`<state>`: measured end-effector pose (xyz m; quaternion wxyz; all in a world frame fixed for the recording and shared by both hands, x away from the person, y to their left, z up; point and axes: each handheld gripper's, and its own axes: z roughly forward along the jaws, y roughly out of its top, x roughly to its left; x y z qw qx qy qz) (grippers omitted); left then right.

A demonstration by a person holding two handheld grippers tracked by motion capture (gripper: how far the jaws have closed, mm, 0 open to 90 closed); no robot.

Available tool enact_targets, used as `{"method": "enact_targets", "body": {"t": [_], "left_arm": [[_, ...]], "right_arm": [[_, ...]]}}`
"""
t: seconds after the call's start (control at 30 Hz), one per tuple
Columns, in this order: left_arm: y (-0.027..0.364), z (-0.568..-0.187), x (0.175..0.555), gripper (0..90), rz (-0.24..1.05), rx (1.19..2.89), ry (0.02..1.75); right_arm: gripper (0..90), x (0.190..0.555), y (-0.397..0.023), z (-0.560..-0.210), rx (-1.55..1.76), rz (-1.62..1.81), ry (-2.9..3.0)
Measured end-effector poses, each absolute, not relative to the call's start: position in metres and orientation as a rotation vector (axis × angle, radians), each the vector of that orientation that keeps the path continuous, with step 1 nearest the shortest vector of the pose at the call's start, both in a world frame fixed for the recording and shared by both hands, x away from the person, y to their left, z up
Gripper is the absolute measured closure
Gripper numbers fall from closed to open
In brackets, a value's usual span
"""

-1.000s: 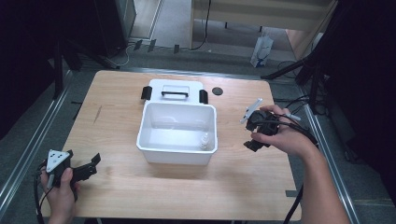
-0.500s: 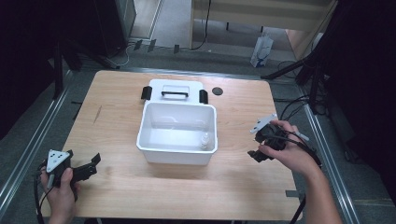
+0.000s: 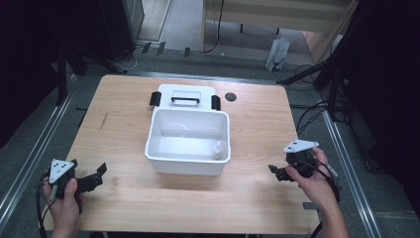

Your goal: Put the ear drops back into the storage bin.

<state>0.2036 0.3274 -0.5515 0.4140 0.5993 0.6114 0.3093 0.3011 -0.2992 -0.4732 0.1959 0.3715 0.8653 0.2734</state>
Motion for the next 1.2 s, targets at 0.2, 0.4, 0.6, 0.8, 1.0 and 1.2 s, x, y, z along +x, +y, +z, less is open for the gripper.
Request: {"method": "enact_targets", "body": {"t": [0.2,0.4,0.6,0.8,1.0,1.2], "left_arm": [[0.327,-0.551,0.204,0.0,0.78,1.506,1.536],[0.327,-0.551,0.203,0.0,0.78,1.509,1.535],[0.327,-0.551,0.204,0.0,0.783,1.509,1.535],[0.326,-0.551,0.204,0.0,0.791,1.513,1.533],[0.326,-0.551,0.204,0.0,0.792,1.517,1.533],[0.326,-0.551,0.204,0.0,0.793,1.519,1.536]], "right_arm": [[15.8,0.284,-0.314,-0.489,1.136,0.907,2.287],[16.0,0.27,-0.325,-0.503,1.186,0.955,2.214],[17.0,0.254,-0.337,-0.514,1.232,1.046,2.085],[16.9,0.24,-0.345,-0.527,1.278,1.089,1.992],[17.0,0.232,-0.351,-0.538,1.312,1.128,1.95],[17.2,0.229,-0.356,-0.546,1.366,1.194,1.889]]}}
